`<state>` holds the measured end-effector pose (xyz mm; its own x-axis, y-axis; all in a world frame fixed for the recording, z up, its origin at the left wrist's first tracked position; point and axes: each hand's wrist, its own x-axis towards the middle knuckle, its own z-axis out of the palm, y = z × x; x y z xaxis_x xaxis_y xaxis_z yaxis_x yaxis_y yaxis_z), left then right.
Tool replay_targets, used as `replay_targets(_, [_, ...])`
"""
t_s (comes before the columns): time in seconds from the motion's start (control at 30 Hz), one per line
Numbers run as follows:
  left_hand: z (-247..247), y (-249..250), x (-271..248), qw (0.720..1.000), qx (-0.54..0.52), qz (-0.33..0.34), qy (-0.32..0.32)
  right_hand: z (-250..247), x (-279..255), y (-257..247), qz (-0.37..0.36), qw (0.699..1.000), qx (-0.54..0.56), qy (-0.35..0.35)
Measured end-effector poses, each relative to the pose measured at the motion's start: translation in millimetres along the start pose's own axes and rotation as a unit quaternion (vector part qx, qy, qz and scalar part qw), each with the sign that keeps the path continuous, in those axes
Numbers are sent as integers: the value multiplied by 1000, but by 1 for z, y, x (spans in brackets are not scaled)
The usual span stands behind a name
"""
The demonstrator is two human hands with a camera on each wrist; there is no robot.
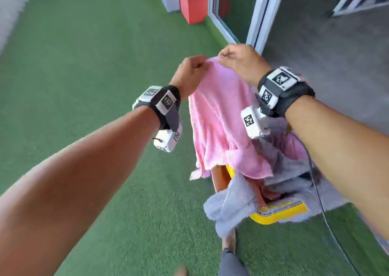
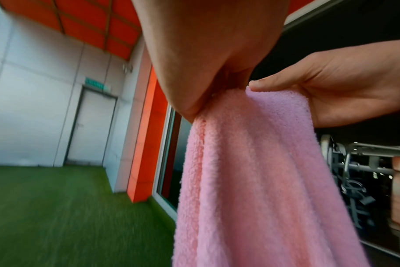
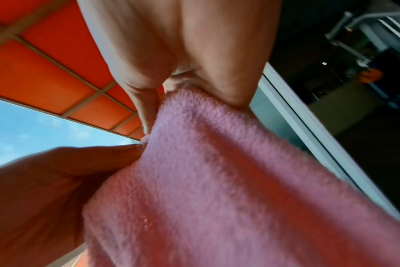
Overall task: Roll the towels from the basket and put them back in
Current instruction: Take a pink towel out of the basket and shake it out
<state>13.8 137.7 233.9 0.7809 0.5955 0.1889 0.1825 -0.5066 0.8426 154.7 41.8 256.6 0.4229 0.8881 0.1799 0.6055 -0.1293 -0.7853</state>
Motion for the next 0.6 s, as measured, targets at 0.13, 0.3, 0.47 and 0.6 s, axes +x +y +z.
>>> replay_targets(0.13, [-133,69,-32,992,15,56,110,-3,23,-151,-95,995,-37,0])
replay_targets(0.3, [-257,128,-98,976,36,85,197,16,16,-300,-177,984,-23,8])
replay_targets(0.47, [-335,158,-155,959,37,97,264,51,0,-393,-239,970,-4,38])
replay_targets(0.6, [-348,149,-193,960,56,85,261,79,-26,-404,-241,970,-16,17])
